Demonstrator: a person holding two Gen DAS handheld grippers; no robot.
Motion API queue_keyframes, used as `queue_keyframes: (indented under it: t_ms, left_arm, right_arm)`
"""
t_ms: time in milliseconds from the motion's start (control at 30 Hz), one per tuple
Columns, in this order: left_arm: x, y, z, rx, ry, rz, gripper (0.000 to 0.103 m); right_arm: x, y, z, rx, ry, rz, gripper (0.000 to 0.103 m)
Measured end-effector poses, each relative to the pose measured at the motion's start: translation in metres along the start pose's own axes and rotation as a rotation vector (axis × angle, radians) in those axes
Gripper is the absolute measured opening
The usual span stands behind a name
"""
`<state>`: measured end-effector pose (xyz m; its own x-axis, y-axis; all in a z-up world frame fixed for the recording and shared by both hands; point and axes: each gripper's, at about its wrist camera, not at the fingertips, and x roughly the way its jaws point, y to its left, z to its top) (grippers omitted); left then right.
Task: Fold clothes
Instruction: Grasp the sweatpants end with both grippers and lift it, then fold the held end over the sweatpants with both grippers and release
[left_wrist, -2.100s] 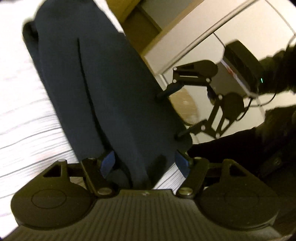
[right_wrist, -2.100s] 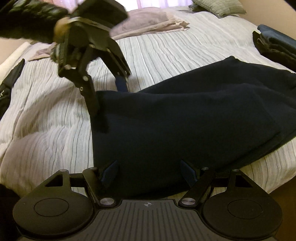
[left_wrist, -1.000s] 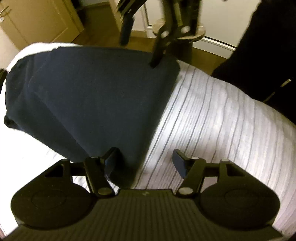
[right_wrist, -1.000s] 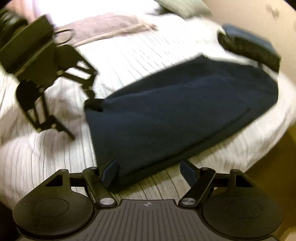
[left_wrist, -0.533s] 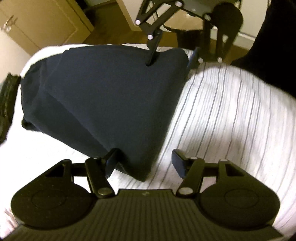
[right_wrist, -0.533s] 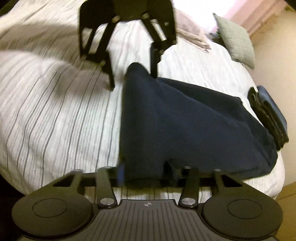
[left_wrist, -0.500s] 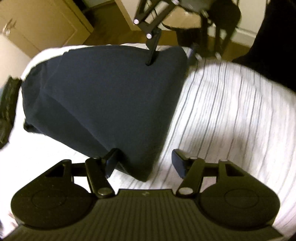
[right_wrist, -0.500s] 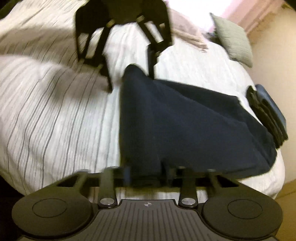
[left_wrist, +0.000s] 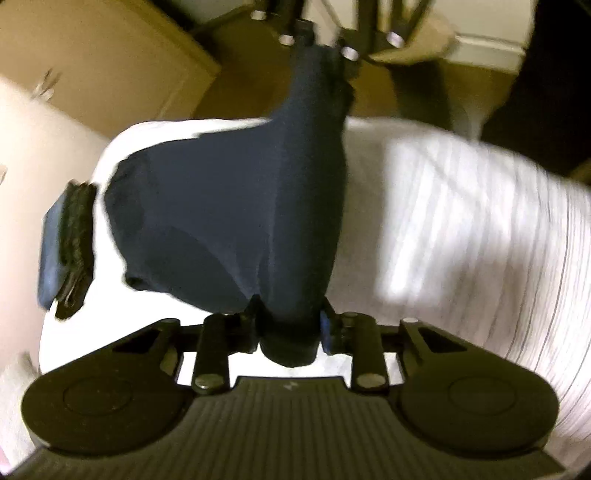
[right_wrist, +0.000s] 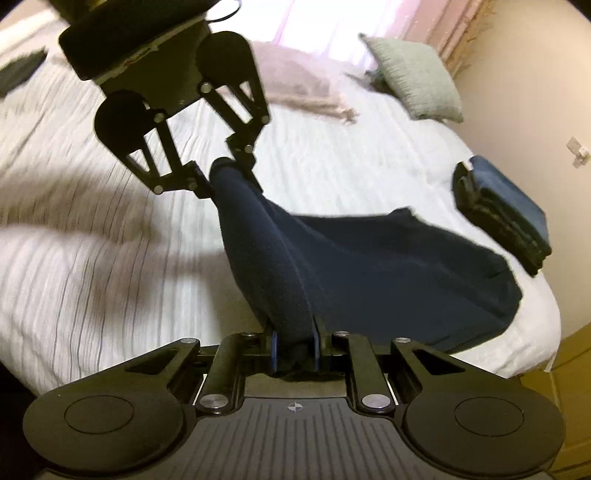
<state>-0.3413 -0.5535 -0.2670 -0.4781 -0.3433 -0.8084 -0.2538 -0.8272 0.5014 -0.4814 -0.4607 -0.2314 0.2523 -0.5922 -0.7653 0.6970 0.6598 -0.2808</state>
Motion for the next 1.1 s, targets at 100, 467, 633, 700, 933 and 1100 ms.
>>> queue_keyframes:
  t_ms: [100,467,633,700,933,1100]
  left_arm:
    - [-0.016,0.033,0.017,-0.070,-0.013,0.008,0.023]
    - [-0.038,0.177,0.077,-0.218,-0.063,0.041,0.022]
    - [-0.003,0.252,0.098,-0.257,-0.044,0.020,0.022]
    - [0.019,0.283,0.103,-0.297,-0.031,-0.011,0.022]
    - [0.138,0.390,0.121,-0.379,0.043,-0.165,0.022]
    - [0.230,0.437,0.111,-0.493,0.095,-0.301,0.022]
  right_arm:
    - [-0.018,-0.030,0.015,0.032,-0.028,-0.007,0.015]
    - [-0.044,-0.174,0.054,0.126,-0.122,-0.028,0.015]
    - [-0.015,-0.270,0.050,0.229,-0.155,0.041,0.015]
    - [0.006,-0.310,0.042,0.282,-0.156,0.076,0.015]
    - [0.102,-0.449,0.007,0.491,-0.074,0.244,0.015]
    - [0.173,-0.507,-0.024,0.621,-0.014,0.324,0.015]
